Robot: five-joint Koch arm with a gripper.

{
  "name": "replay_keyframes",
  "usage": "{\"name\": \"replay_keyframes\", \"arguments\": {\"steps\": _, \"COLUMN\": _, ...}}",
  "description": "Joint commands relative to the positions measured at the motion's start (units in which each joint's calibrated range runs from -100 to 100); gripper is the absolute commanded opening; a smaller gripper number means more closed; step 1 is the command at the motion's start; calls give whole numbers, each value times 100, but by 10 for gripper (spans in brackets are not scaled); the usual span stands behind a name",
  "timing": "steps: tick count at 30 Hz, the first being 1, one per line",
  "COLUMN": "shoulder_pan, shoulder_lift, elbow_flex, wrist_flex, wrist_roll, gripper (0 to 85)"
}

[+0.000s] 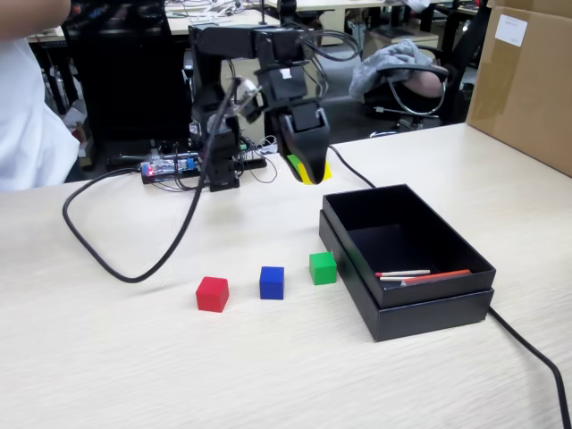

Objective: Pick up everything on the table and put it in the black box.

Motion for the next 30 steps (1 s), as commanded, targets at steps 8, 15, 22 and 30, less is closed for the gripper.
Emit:
{"name": "replay_keyframes", "arguments": {"steps": 8, "shoulder_pan": 337, "shoulder_lift": 2493, "elbow_flex": 2638, "wrist_flex": -80, "wrist_roll": 122, "gripper": 146}}
{"name": "replay_keyframes", "arguments": {"steps": 15, "shoulder_pan": 410, "shoulder_lift": 3973, "elbow_flex": 3182, "wrist_flex": -192, "wrist_roll": 230, "gripper": 152}}
{"name": "replay_keyframes", "arguments": {"steps": 22, "shoulder_pan": 435, "shoulder_lift": 5018, "elbow_flex": 3092, "wrist_flex": -650, "wrist_roll": 298, "gripper": 403}}
{"name": "replay_keyframes", "arguments": {"steps": 30, "shoulder_pan": 371, "shoulder_lift": 3228, "elbow_flex": 3073, "wrist_flex": -702, "wrist_roll": 415, "gripper": 444}}
